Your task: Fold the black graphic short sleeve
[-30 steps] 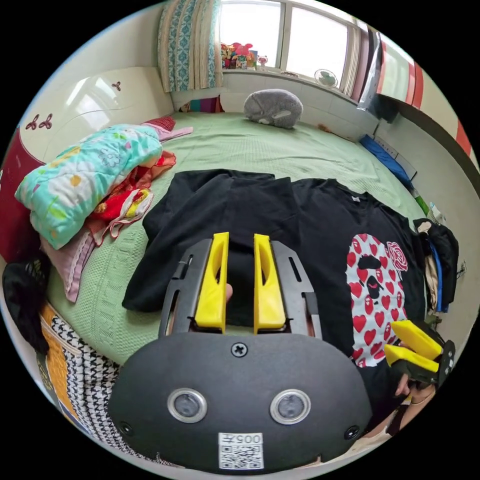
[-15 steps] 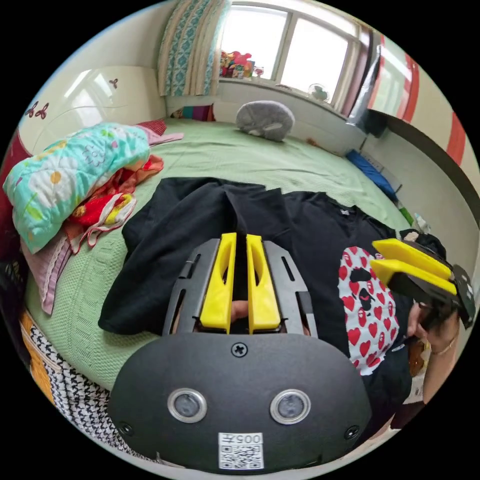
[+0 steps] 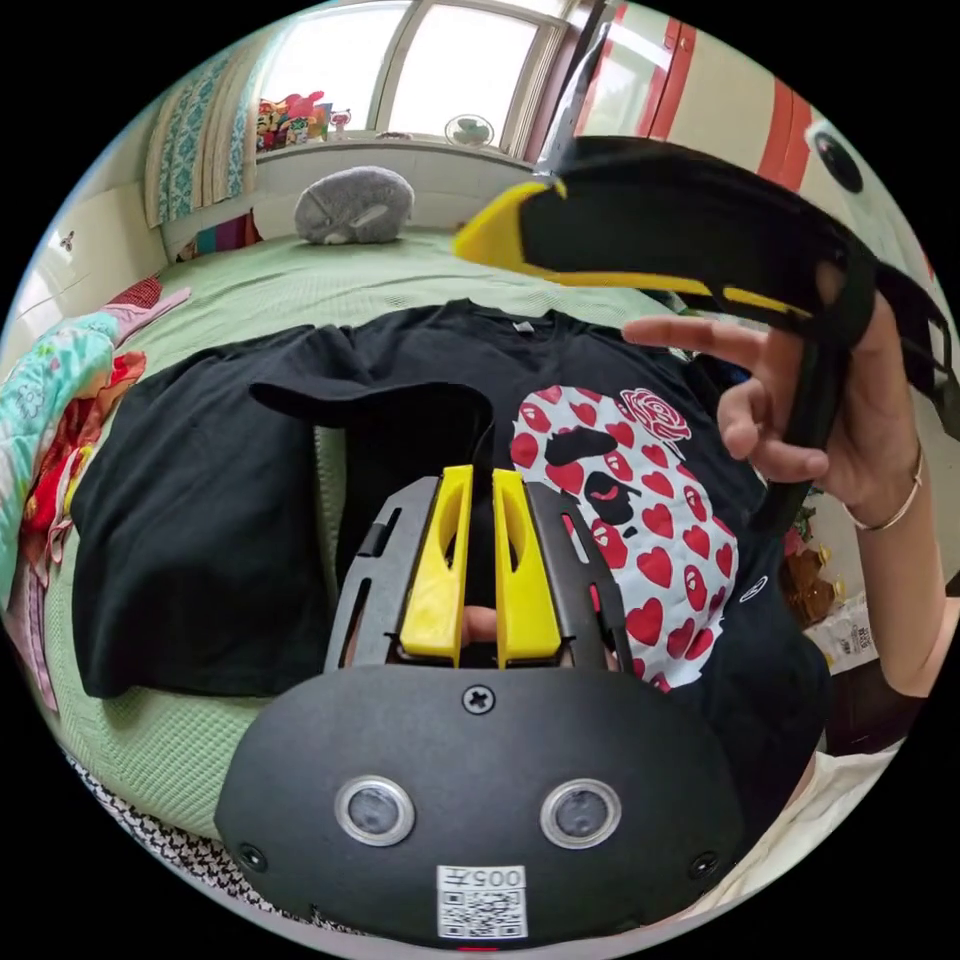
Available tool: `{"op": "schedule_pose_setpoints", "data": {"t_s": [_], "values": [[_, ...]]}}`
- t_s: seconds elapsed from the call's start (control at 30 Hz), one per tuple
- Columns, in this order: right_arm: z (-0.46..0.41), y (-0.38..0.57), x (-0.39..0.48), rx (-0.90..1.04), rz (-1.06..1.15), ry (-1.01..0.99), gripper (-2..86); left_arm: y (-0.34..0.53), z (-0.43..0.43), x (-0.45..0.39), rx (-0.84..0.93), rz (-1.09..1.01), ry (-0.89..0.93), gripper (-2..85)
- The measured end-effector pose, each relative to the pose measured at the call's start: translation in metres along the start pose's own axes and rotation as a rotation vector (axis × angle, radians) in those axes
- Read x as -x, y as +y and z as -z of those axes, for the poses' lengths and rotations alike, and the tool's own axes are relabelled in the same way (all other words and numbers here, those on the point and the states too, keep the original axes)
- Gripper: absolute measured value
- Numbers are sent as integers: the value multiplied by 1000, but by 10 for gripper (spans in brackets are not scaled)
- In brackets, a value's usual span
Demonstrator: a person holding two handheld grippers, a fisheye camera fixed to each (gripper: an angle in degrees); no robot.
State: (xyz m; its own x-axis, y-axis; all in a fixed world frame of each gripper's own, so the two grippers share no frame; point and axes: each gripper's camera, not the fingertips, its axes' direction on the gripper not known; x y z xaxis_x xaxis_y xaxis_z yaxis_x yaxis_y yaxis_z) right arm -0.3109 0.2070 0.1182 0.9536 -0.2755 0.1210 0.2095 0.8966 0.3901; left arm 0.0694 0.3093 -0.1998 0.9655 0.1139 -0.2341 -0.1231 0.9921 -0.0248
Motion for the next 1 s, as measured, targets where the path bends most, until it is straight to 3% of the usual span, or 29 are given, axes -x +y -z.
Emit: {"op": "schedule_pose_setpoints", "data": {"t_s": [0.3, 0.57, 0.73, 0.9, 1.0], "values": [[-78, -43, 4, 99, 203, -93, 143, 9, -13, 0, 8, -15, -23, 53], [-164, -77, 26, 425, 423, 38, 132, 20, -26, 1, 16, -18, -46, 53], [-182, -89, 18, 448, 390, 28, 95, 23, -31, 4, 17, -8, -36, 53], [-170, -100, -9, 374, 257, 30, -1, 26, -33, 6, 15, -8, -33, 53], [-147, -110, -39, 304, 165, -20, -14, 26, -32, 5, 10, -18, -40, 53]]}}
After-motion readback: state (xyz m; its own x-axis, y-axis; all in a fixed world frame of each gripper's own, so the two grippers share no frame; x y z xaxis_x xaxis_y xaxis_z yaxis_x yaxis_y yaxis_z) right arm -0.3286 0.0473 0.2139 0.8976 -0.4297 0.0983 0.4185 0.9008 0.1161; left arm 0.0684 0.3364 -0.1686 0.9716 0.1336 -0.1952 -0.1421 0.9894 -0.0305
